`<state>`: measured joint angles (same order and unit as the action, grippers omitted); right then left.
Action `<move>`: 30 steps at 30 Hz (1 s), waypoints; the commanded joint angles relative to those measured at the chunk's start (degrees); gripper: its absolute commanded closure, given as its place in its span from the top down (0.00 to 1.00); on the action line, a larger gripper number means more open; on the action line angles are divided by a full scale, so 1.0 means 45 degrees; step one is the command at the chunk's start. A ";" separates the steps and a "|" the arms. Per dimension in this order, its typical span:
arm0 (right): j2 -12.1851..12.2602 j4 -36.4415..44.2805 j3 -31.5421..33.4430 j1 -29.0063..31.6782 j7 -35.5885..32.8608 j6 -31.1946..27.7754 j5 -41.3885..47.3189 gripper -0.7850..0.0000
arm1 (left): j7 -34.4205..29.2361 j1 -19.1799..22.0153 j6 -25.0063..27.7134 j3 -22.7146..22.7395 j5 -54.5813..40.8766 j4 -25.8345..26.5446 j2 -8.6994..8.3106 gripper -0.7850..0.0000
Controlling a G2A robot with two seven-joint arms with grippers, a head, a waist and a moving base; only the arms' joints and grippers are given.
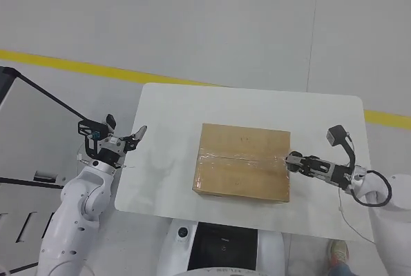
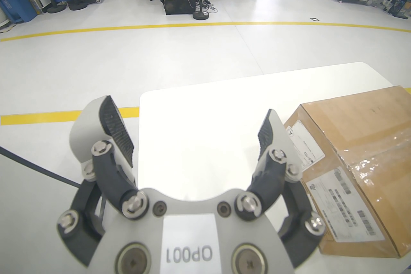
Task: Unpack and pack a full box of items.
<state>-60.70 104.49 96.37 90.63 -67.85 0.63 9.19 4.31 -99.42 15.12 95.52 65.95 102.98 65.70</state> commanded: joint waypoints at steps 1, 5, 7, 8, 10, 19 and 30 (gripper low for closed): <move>0.0005 0.0374 -0.0342 -0.0364 -0.0017 0.0137 0.0001 0.00 | 0.0000 0.0000 0.0000 0.0000 0.0000 0.0000 0.0000 1.00; -0.0013 0.0996 -0.1087 -0.1272 0.0119 0.0535 0.0292 0.00 | 0.0000 0.0000 0.0000 0.0000 0.0000 0.0000 0.0000 1.00; -0.0027 0.1247 -0.1320 -0.1694 0.0269 0.0835 0.0665 0.00 | 0.0000 0.0000 0.0000 0.0000 0.0000 0.0000 0.0000 1.00; -0.0029 0.1399 -0.1375 -0.1904 0.0366 0.0861 0.0777 0.00 | 0.0000 0.0000 0.0000 0.0000 0.0000 0.0000 0.0000 1.00; -0.0028 0.1415 -0.1397 -0.1946 0.0387 0.0870 0.0789 0.00 | 0.0000 0.0000 0.0000 0.0000 0.0000 0.0000 0.0000 1.00; -0.0028 0.1415 -0.1397 -0.1946 0.0387 0.0870 0.0789 0.00 | 0.0000 0.0000 0.0000 0.0000 0.0000 0.0000 0.0000 1.00; -0.0330 0.1383 -0.4754 -0.4780 0.1112 0.1766 0.1096 0.00 | -0.0084 -0.0072 0.0239 -0.0293 -0.0006 0.0098 0.0035 1.00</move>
<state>-61.98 111.43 76.74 71.21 -63.10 8.36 13.74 3.93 -99.59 16.05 94.25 65.93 103.38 65.85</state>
